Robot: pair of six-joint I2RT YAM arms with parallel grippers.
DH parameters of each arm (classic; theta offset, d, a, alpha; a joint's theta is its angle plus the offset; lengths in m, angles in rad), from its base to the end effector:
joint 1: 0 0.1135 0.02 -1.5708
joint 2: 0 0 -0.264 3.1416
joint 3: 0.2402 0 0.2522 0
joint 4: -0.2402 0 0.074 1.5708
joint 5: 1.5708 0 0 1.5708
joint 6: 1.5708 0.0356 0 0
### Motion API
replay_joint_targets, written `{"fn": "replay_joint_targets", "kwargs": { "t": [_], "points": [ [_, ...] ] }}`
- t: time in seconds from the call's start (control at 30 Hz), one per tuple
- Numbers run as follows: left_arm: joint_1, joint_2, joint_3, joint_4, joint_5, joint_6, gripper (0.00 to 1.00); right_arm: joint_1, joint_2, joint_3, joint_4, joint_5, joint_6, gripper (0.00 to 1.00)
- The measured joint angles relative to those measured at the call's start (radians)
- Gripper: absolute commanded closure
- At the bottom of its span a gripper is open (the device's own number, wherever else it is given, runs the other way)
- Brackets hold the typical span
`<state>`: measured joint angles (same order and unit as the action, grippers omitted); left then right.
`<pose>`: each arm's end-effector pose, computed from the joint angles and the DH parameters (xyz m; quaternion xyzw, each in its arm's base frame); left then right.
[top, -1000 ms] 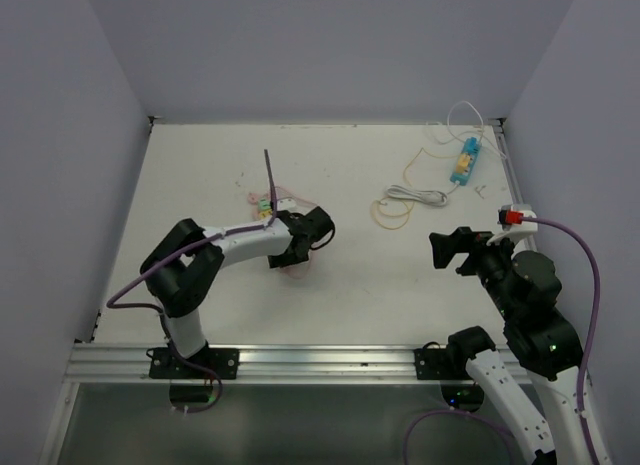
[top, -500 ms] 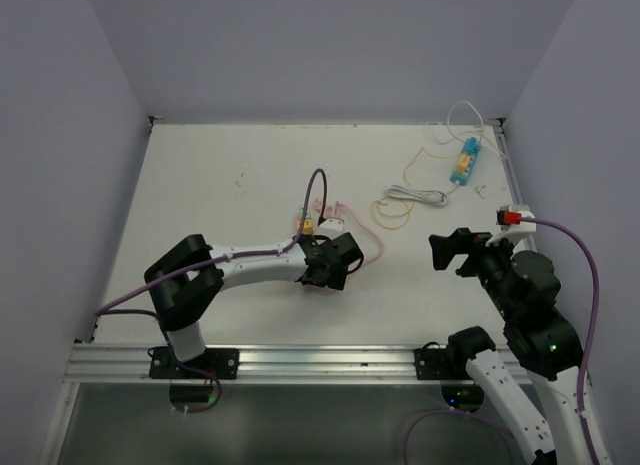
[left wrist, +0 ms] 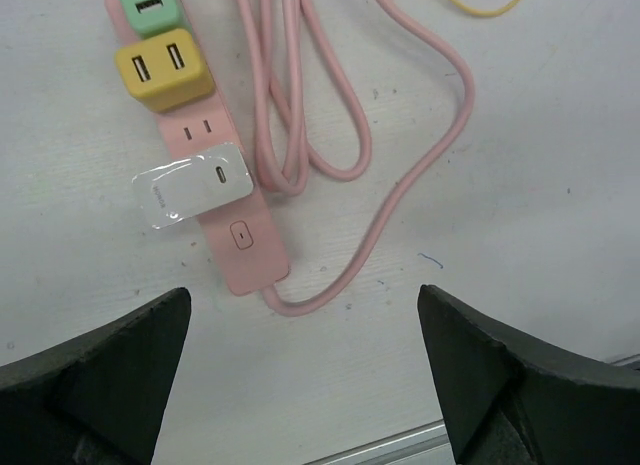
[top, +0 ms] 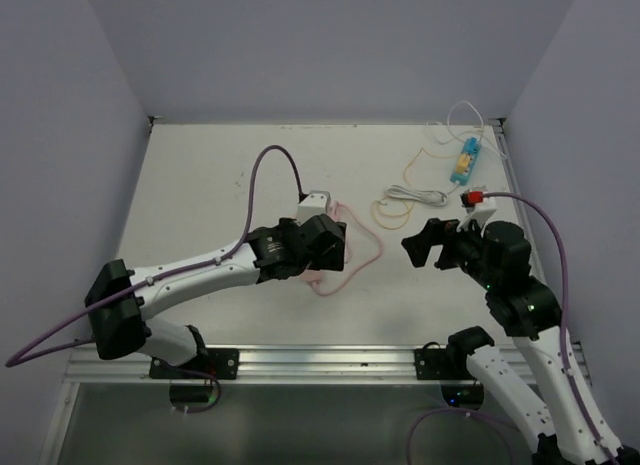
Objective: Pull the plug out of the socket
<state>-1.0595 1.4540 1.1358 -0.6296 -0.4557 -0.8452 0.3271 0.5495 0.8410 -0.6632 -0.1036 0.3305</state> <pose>0.1617 -0.2561 0.2700 0.0303 0.9294 -0.1186 0.3483 0.1069 0.0402 0.3395 -0.0278 0.8245 0.2224 0.5195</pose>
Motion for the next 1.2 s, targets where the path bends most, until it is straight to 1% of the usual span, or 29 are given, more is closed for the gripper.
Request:
{"fn": "replay_joint_targets", "kwargs": {
  "t": [0.1, 0.27, 0.33, 0.43, 0.53, 0.77, 0.87, 0.9, 1.0, 1.1, 1.2],
  "points": [
    [0.027, -0.069, -0.010, -0.005, 0.001, -0.006, 0.00, 0.001, 0.101, -0.043, 0.046, -0.069, 0.019, 0.01],
    [0.209, -0.117, -0.078, 0.000, 0.050, -0.005, 0.00, 0.045, 0.250, -0.158, 0.110, -0.098, 0.057, 0.01],
    [0.256, -0.111, -0.094, -0.002, 0.058, -0.005, 0.01, 0.080, 0.280, -0.193, 0.138, -0.097, 0.083, 0.01],
    [0.258, -0.084, -0.094, 0.003, 0.088, -0.005, 0.00, 0.126, 0.294, -0.229, 0.188, -0.086, 0.129, 0.01],
    [0.252, -0.044, -0.090, 0.002, 0.101, -0.008, 0.00, 0.184, 0.307, -0.246, 0.251, -0.044, 0.175, 0.01],
    [0.252, 0.060, -0.047, 0.000, 0.103, -0.028, 0.01, 0.385, 0.404, -0.306, 0.437, 0.072, 0.270, 0.01],
    [0.252, 0.096, -0.032, 0.000, 0.103, -0.038, 0.02, 0.452, 0.470, -0.336, 0.519, 0.104, 0.302, 0.05],
    [0.252, 0.102, -0.032, 0.001, 0.103, -0.044, 0.02, 0.468, 0.496, -0.339, 0.549, 0.109, 0.311, 0.10],
    [0.252, 0.108, -0.032, 0.001, 0.104, -0.058, 0.04, 0.492, 0.571, -0.343, 0.649, 0.113, 0.342, 0.18],
    [0.252, 0.108, -0.031, 0.001, 0.104, -0.067, 0.06, 0.492, 0.610, -0.353, 0.732, 0.116, 0.365, 0.20],
    [0.252, 0.108, -0.031, 0.002, 0.105, -0.080, 0.07, 0.492, 0.616, -0.371, 0.782, 0.130, 0.378, 0.20]
  ]
}}
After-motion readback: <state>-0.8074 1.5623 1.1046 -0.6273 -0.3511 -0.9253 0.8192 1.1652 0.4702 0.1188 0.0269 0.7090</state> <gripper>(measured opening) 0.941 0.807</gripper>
